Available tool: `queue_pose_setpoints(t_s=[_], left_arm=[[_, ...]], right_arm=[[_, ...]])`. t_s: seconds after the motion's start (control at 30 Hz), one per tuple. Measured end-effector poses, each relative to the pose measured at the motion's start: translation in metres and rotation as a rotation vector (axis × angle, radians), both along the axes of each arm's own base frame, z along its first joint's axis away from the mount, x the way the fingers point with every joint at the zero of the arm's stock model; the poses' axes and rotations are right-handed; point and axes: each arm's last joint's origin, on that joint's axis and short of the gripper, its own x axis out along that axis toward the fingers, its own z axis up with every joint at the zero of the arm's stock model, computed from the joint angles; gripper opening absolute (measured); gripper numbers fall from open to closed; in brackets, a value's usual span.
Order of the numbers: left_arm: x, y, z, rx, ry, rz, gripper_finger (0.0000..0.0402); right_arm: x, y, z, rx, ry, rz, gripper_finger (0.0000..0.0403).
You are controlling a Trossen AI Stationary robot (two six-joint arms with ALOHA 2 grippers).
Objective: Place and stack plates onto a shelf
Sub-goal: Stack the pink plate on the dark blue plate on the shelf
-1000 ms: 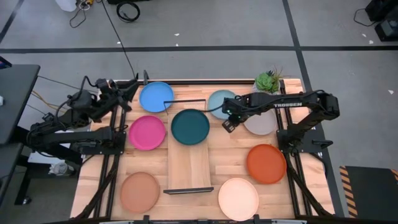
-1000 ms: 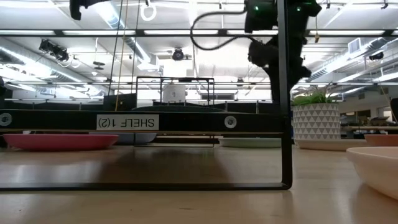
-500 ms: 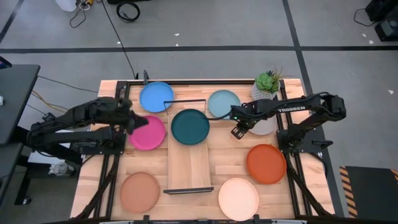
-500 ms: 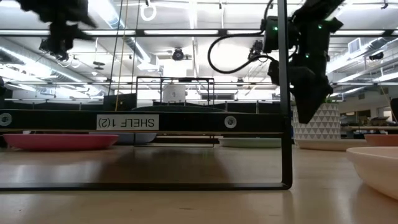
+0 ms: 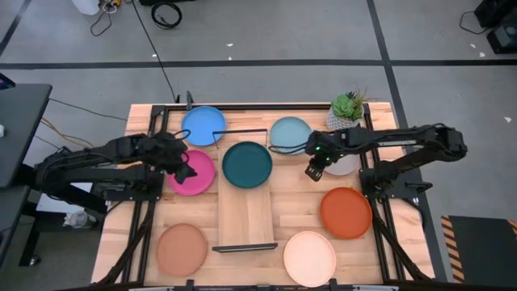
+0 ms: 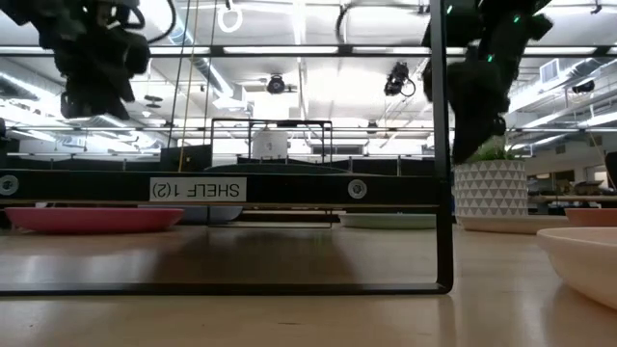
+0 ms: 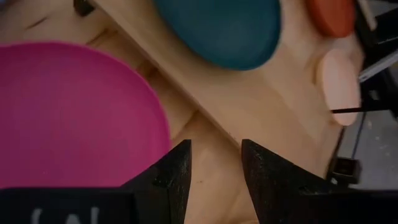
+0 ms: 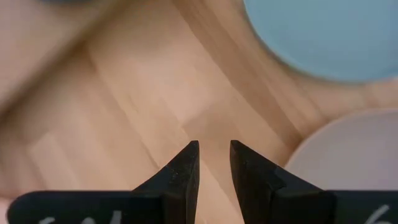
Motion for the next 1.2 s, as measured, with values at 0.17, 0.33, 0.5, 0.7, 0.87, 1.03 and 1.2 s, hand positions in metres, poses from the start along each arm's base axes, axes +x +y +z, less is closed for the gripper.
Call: queue_pose_setpoints(t_s=[0.17, 0.33, 0.5, 0.7, 0.87, 1.03, 1.2], left_arm=[[0.016, 0.000, -0.014, 0.080, -0.095, -0.079, 0.0146], [0.014, -0.007, -0.052, 0.050, -0.055, -0.106, 0.0146], [0.011, -0.016, -0.078, 0.042, -0.024, -0.104, 0.0144], [0.014, -0.027, -0.089, 0.250, 0.029, -0.208, 0.0144], [0.018, -0.035, -0.096, 0.378, 0.081, -0.280, 0.0144], [0.023, -0.042, -0.103, 0.348, 0.107, -0.288, 0.0144], [0.029, -0.047, -0.108, 0.362, 0.107, -0.277, 0.0144]], right_arm=[[-0.021, 0.002, 0.036, -0.085, -0.225, 0.030, 0.0096], [-0.053, 0.002, 0.059, -0.127, -0.397, -0.040, 0.0096], [-0.085, 0.006, 0.061, -0.145, -0.478, -0.150, 0.0096], [-0.108, 0.010, 0.058, -0.117, -0.489, -0.263, 0.0096], [-0.118, 0.013, 0.062, -0.079, -0.553, -0.267, 0.0096], [-0.134, 0.018, 0.064, -0.065, -0.591, -0.257, 0.0096], [-0.149, 0.019, 0.066, -0.099, -0.642, -0.312, 0.0095]])
